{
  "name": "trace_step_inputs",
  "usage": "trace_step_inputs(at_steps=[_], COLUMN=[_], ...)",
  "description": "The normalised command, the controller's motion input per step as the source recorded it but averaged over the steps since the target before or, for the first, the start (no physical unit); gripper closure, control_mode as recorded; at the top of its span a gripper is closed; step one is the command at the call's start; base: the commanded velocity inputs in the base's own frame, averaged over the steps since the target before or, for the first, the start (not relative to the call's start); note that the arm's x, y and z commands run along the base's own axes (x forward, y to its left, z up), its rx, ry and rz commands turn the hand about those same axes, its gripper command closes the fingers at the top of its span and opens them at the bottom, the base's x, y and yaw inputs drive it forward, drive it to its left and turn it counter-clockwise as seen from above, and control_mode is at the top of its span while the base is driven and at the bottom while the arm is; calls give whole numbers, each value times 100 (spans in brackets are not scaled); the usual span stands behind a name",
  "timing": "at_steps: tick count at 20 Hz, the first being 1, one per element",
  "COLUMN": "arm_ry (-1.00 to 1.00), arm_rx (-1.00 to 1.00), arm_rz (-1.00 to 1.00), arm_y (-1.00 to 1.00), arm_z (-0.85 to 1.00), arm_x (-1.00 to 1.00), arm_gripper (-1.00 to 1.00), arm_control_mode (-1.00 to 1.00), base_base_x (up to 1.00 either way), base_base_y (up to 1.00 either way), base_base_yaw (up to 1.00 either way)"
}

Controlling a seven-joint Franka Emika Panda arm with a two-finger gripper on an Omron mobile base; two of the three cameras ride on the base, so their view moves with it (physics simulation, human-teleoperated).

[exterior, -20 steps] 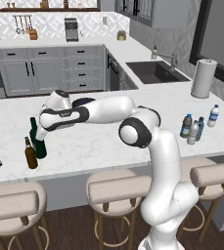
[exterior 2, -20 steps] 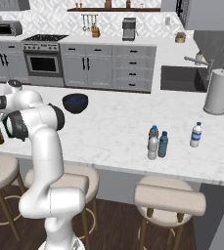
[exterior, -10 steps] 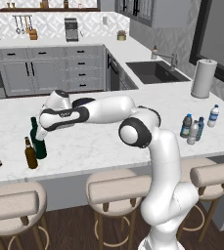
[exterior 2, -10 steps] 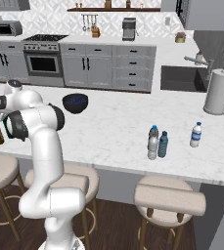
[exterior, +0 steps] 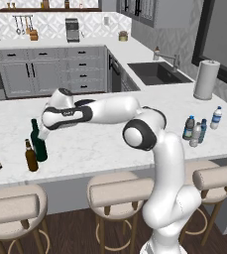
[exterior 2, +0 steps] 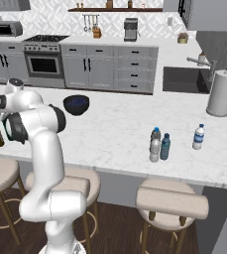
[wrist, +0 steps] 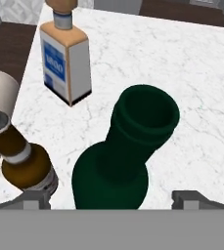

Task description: Move the plastic bottles in the middle to the plastics group, and the glass bottles in the middle to the glass group.

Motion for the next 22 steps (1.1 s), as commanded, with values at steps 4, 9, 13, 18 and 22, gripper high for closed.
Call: trace_step_inputs(at_steps=[4,9,13,18,22], arm_ry=[0,0,0,0,0], arm_rx=[4,4,4,4,6], arm_rz=[-4,-5,-7,-9,-11], arm_y=[-27,-37,-48,-63,-78], arm_z=[28,26,32,30,31], arm_x=[0,-1,-9,-10,-19], arm_gripper=[-100,-100,-100,-100,-100], arm_control_mode=[-100,-100,-100,-100,-100], base_base_x=[0,0,0,0,0], base_base_y=[0,0,0,0,0], base_base_yaw=[0,0,0,0,0])
